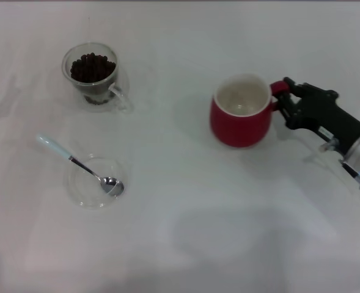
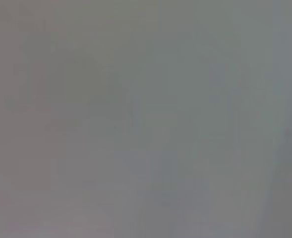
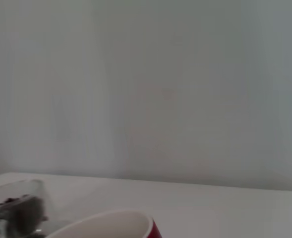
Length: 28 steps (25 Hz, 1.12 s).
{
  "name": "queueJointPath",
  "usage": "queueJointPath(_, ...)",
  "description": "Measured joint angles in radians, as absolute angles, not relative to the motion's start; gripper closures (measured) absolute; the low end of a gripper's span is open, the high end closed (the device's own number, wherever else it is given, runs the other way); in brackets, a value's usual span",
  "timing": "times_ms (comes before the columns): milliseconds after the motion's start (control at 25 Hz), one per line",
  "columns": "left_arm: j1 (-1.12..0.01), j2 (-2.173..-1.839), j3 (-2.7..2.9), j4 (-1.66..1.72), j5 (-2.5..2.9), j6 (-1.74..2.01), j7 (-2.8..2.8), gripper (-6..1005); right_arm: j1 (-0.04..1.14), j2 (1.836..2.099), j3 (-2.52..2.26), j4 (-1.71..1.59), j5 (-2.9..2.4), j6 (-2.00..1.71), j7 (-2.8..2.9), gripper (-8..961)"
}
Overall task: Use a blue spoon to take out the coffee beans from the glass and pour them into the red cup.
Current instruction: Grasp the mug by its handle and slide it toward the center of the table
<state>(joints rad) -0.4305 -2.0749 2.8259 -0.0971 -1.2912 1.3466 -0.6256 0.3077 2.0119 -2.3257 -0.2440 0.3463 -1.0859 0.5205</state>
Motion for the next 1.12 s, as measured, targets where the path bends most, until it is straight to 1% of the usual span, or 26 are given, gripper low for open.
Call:
queueJointPath(280,-0.433,-2.077,2.829,-0.096,-1.283,1.343,-0.623,149,0.363,2.014,-2.338,-0.282,0.286,-1.010,0.519,744)
queueJointPath(480,-0.424,-2.077,2.829,-0.083,-1.282,1.341,-0.623,149,0.379,2.014,-2.340,-0.286,0.226,-0.998,0.525,743)
queueJointPath(960,-0.420,-2.076,2.829,-0.072,-1.281,1.317,-0.623,148,0.390,2.014,-2.353,-0.295,0.192,-0.957,0.537,751)
queueJointPath(1080,-0.415,-2.077,2.831,-0.072,-1.276,1.317,-0.623,148,0.387,2.013,-2.349,-0.297,0.193,-0.955,0.596,771)
queueJointPath(1120,-0.415,-2.077,2.831,-0.072,-1.276,1.317,-0.623,148,0.389,2.011,-2.349,-0.294,0.192,-0.955,0.627,725)
